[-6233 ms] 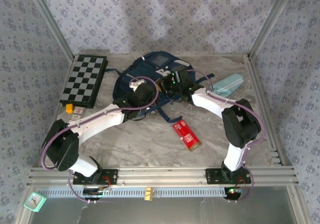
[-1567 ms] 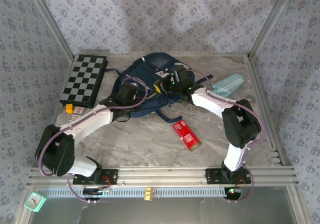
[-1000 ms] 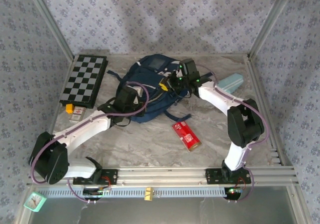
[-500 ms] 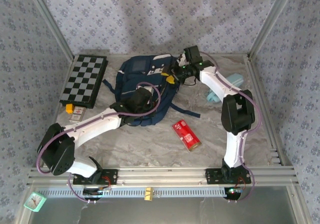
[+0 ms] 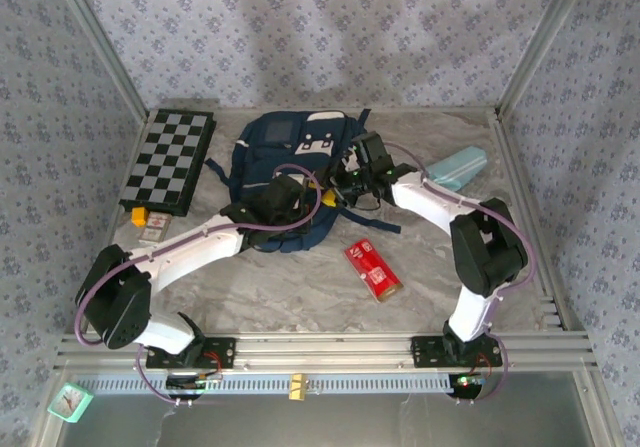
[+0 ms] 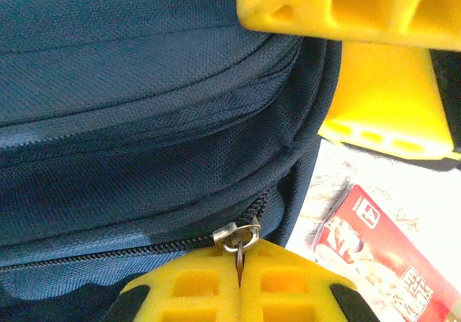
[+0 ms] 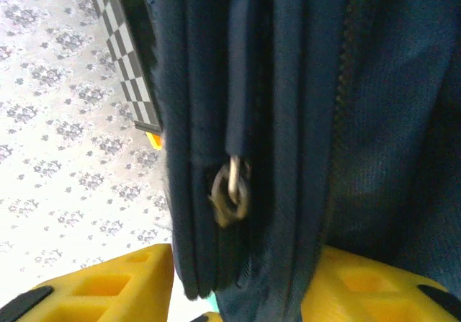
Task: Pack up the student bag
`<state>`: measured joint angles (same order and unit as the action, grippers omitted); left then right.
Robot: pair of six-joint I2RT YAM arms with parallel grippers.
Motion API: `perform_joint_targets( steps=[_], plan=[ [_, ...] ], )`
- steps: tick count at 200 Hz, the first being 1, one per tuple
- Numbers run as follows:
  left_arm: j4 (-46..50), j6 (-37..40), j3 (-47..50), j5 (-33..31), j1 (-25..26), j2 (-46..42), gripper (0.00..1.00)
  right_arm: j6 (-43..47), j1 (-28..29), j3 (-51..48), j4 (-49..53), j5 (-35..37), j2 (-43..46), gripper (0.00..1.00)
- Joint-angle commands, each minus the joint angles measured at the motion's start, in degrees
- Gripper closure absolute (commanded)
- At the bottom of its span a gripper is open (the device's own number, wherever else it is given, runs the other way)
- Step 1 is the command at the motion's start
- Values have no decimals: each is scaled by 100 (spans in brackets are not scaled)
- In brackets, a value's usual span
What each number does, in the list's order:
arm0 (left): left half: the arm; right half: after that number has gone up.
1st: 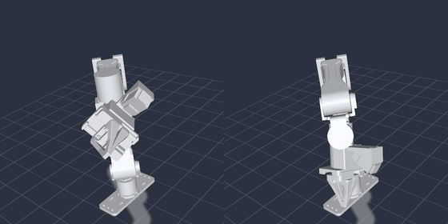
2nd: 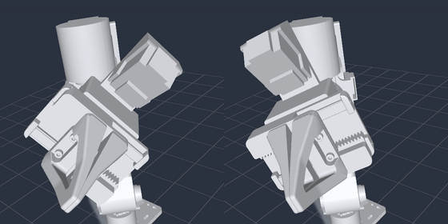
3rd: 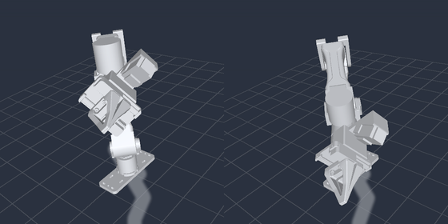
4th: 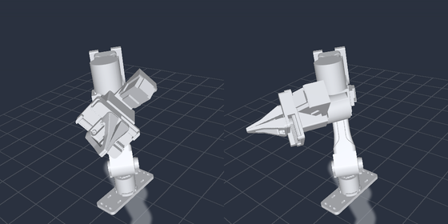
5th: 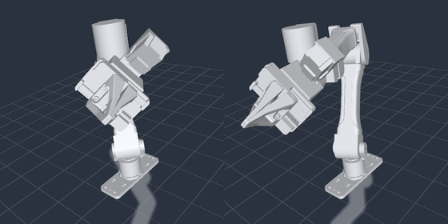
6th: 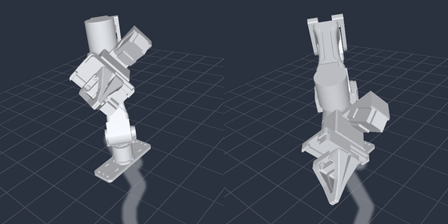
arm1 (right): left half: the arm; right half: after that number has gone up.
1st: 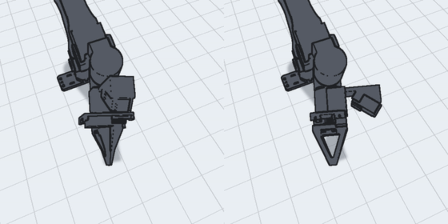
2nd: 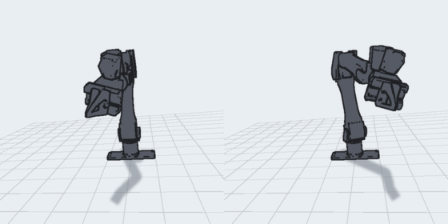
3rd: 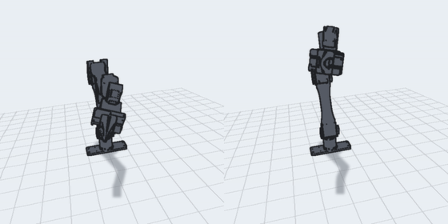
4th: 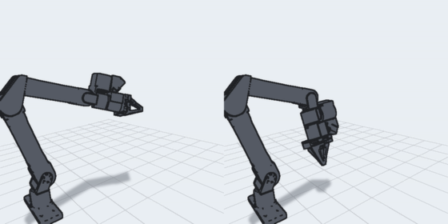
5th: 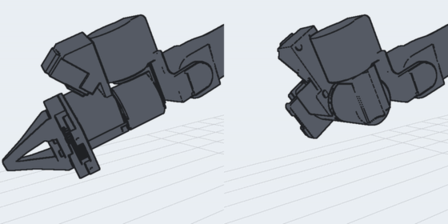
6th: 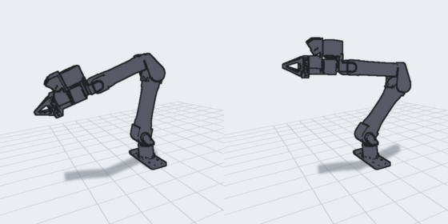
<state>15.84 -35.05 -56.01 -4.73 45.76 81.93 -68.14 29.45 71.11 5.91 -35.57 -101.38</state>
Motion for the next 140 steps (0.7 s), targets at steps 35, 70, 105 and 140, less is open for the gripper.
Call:
perform_joint_targets(
  steps=[35,70,105,140],
  plan=[
    [232,207,-204,-31,-26,-58,100,66,-84,335,-5,350,-45,93],
    [811,264,109,-444,-234,-400,100,688,-520,385,551,-153,168,100],
    [1097,73,872,-452,-1012,-1063,100,886,-1117,475,551,-1155,172,100],
    [940,90,1348,-249,-1798,-1581,100,1556,-1687,1145,1334,-1602,-94,100]
  ],
)
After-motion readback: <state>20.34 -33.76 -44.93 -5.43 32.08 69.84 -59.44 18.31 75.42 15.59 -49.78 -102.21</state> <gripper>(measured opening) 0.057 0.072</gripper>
